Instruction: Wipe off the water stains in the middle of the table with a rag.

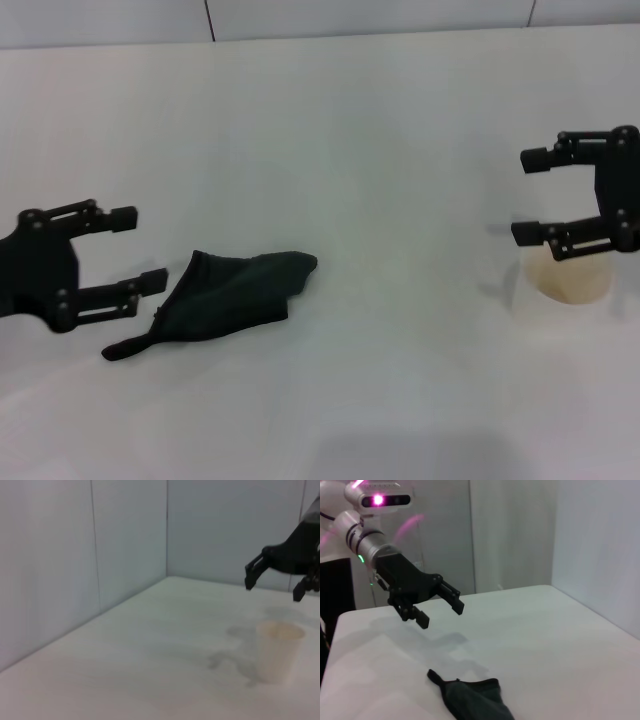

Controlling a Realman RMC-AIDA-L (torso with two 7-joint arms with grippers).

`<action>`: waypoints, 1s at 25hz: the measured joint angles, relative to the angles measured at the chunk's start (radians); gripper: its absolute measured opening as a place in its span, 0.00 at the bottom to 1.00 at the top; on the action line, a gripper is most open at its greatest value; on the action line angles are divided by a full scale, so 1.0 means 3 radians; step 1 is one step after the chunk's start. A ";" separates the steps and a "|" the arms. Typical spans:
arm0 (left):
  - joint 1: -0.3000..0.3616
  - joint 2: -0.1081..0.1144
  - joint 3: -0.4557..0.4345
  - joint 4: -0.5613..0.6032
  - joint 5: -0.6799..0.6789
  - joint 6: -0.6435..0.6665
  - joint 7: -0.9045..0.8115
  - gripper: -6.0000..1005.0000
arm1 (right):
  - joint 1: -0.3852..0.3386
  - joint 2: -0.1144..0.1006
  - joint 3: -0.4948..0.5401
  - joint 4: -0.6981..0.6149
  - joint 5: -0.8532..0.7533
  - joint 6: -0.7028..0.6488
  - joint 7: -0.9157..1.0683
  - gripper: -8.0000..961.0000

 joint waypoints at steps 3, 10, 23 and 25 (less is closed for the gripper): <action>0.0028 0.0030 -0.0177 -0.0050 0.0029 0.0169 0.0053 0.76 | -0.0020 -0.0005 0.0028 0.0030 0.0013 -0.0063 -0.0057 0.86; 0.0121 0.0158 -0.0278 -0.0081 0.0012 0.0455 0.0053 0.77 | -0.0024 -0.0012 0.0126 0.0121 0.0042 -0.0274 -0.0220 0.86; 0.0088 0.0215 -0.0275 -0.0180 0.0205 0.0558 0.0081 0.77 | -0.0002 -0.0012 0.0234 0.0325 0.0056 -0.0296 -0.0385 0.86; 0.0040 0.0201 -0.0274 -0.0180 0.0311 0.0558 0.0053 0.77 | 0.0026 -0.0010 0.0217 0.0309 0.0044 -0.0296 -0.0367 0.86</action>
